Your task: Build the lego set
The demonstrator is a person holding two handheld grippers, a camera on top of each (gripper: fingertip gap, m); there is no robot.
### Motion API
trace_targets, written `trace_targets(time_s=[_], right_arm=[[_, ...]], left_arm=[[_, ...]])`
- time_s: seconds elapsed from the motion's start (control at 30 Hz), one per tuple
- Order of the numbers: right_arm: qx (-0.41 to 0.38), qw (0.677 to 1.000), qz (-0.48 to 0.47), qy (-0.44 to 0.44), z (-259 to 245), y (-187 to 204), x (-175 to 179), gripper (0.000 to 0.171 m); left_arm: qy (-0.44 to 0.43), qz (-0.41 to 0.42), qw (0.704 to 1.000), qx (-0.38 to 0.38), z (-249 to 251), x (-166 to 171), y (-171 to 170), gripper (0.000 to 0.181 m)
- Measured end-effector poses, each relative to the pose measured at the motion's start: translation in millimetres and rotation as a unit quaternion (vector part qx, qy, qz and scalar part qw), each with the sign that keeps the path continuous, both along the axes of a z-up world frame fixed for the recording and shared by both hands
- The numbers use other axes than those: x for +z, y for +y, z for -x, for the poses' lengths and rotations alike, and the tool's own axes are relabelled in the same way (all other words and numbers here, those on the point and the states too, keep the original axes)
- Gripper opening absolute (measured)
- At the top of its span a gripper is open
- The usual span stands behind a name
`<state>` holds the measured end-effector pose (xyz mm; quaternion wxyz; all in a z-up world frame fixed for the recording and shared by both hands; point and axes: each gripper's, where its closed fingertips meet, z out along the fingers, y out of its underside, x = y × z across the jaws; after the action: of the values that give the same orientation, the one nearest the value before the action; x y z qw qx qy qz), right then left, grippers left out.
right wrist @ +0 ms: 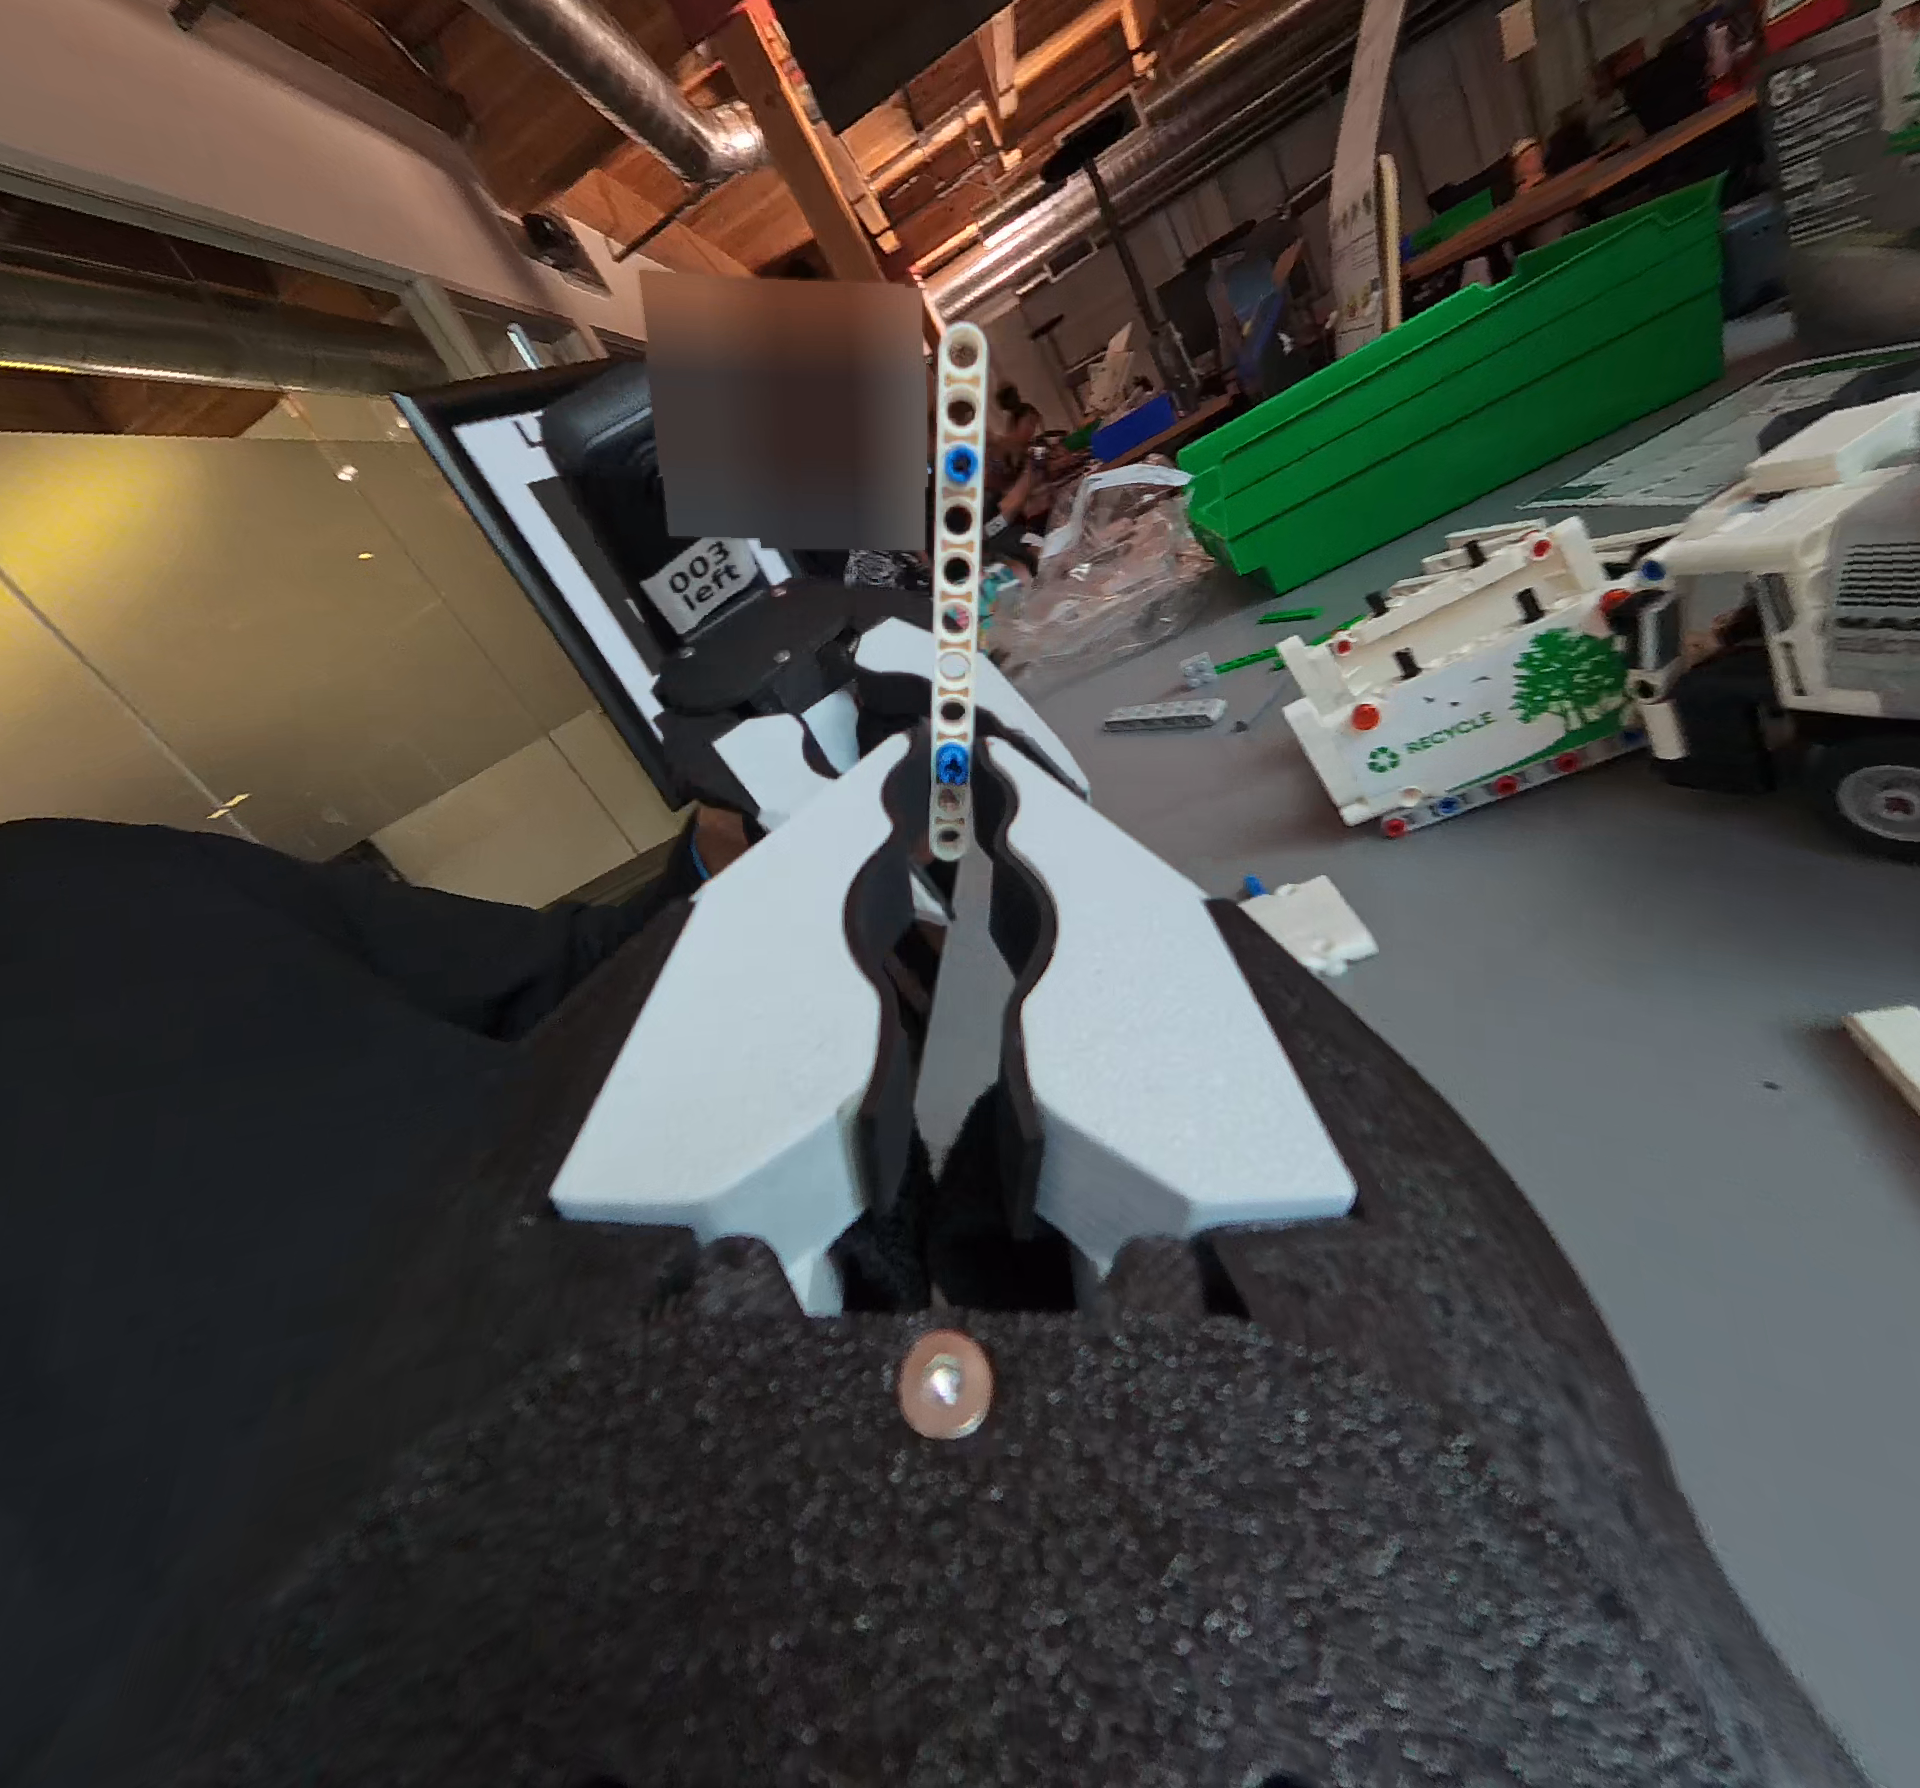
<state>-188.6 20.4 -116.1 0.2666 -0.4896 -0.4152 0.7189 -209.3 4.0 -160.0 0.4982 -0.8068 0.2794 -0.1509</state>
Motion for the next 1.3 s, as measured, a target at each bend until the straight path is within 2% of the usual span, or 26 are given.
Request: trace_targets(time_s=[0.03,0.1,0.2,0.27,0.4,0.6,0.9,1.0,1.1,1.2,1.3], right_arm=[[0.013,1.0,0.007,0.007,1,-6,2,0.006],[0.037,0.999,0.017,0.018,3,-17,6,0.006],[0.06,0.998,-0.018,0.001,7,-32,-1,0.006],[0.069,0.997,-0.028,0.008,5,-38,1,0.006],[0.07,0.997,-0.032,0.004,6,-39,-1,0.006],[0.08,0.996,-0.035,0.001,5,-43,-2,0.006],[0.084,0.996,-0.036,-0.023,8,-43,-10,0.006],[0.078,0.996,-0.025,-0.021,11,-38,-8,0.006],[0.055,0.997,-0.058,-0.024,12,-38,-10,0.006],[0.061,0.997,-0.03,-0.025,7,-33,-8,0.018],[0.064,0.998,-0.019,-0.016,3,-30,-5,0.014]], left_arm=[[-0.051,-0.019,0.998,-0.028,-11,15,-5,0.04],[-0.118,-0.025,0.991,-0.063,-21,32,-13,0.033],[-0.17,-0.032,0.981,-0.088,-22,45,-18,0.02],[-0.179,-0.01,0.978,-0.109,-24,42,-23,0.017],[-0.153,-0.034,0.982,-0.109,-24,39,-22,0.002],[-0.135,-0.049,0.983,-0.117,-25,37,-24,0.002],[-0.049,-0.095,0.988,-0.107,-23,30,-21,0.001],[-0.066,-0.095,0.988,-0.1,-20,31,-17,0.001],[-0.055,-0.105,0.988,-0.103,-19,29,-17,0.002],[-0.076,-0.105,0.985,-0.11,-15,33,-19,0.002],[-0.088,-0.105,0.984,-0.114,-12,36,-20,0.002]])
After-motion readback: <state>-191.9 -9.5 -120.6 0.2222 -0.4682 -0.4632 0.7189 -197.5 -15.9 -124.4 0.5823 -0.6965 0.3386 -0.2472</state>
